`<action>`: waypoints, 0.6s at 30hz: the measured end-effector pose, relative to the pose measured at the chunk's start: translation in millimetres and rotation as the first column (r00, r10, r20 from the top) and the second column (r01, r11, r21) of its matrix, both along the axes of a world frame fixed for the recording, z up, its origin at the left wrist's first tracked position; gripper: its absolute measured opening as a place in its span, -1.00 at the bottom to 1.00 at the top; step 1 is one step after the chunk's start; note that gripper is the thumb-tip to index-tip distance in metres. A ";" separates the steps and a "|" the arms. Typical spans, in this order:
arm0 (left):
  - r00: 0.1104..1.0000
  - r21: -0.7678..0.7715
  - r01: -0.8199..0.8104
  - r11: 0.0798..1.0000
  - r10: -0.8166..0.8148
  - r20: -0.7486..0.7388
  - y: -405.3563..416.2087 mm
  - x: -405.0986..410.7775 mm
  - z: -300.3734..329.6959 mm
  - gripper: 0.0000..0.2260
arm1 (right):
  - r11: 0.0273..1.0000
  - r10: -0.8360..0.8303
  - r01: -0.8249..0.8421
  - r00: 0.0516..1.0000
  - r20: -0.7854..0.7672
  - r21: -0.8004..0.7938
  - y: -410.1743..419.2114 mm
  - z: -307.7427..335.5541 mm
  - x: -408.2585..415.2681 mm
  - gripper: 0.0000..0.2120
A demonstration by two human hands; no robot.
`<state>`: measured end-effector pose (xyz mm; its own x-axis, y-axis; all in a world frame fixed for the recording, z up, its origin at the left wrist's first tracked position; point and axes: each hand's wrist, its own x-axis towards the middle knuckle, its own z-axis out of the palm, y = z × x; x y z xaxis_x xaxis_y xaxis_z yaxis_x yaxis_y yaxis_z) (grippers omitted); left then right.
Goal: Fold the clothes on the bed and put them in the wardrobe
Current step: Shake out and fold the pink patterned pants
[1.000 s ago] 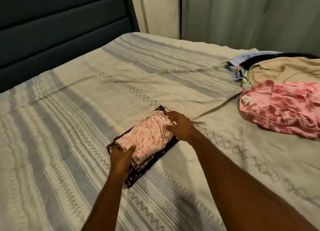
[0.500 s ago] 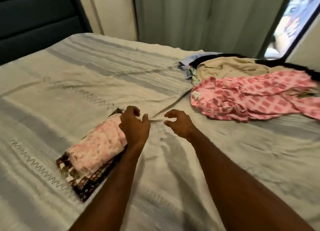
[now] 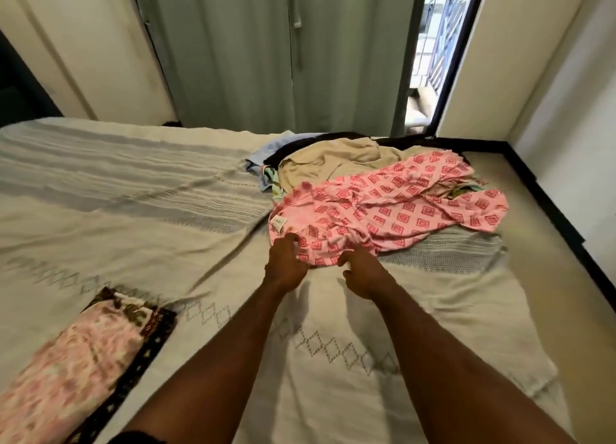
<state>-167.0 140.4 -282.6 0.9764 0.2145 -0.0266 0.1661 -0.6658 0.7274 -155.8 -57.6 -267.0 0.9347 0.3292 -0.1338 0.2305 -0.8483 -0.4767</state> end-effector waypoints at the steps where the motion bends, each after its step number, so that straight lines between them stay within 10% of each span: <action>1: 1.000 0.094 0.010 0.996 -0.007 -0.027 -4.8 5.3 -0.5 -0.37 | 1.000 -0.004 0.004 1.000 0.000 0.030 0.4 -0.3 4.4 -0.73; 5: 0.995 0.222 0.041 0.974 -0.019 -0.097 -19.7 22.2 4.5 -0.24 | 0.982 -0.075 0.069 0.997 0.033 0.176 -6.3 -7.7 8.7 -0.76; 8: 0.997 0.185 -0.025 0.982 0.038 -0.070 -33.6 25.3 13.6 -0.65 | 0.921 -0.200 0.172 0.979 0.044 0.349 -23.3 -9.4 9.4 -0.86; 11: 0.970 0.299 0.188 0.936 -0.225 0.094 -62.7 6.9 11.0 -0.91 | 0.782 -0.375 0.349 0.925 -0.057 0.517 -34.0 -2.8 6.8 -0.80; 14: 0.810 0.355 0.512 0.783 -0.577 0.104 -92.1 -21.1 3.6 -0.71 | 0.666 -0.409 0.514 0.858 -0.312 0.540 -35.5 9.1 1.2 -0.64; 18: 0.675 0.403 0.639 0.655 -0.729 0.113 -98.8 -43.4 -10.8 -0.72 | 0.854 -0.425 0.435 0.900 -0.101 0.285 -44.5 8.3 -10.6 -0.31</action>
<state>-210.4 41.5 -293.4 0.8060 -0.5660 0.1730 -0.5814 -0.7021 0.4111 -166.4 -102.1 -258.7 0.9889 -0.0759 -0.1280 -0.1452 -0.6790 -0.7196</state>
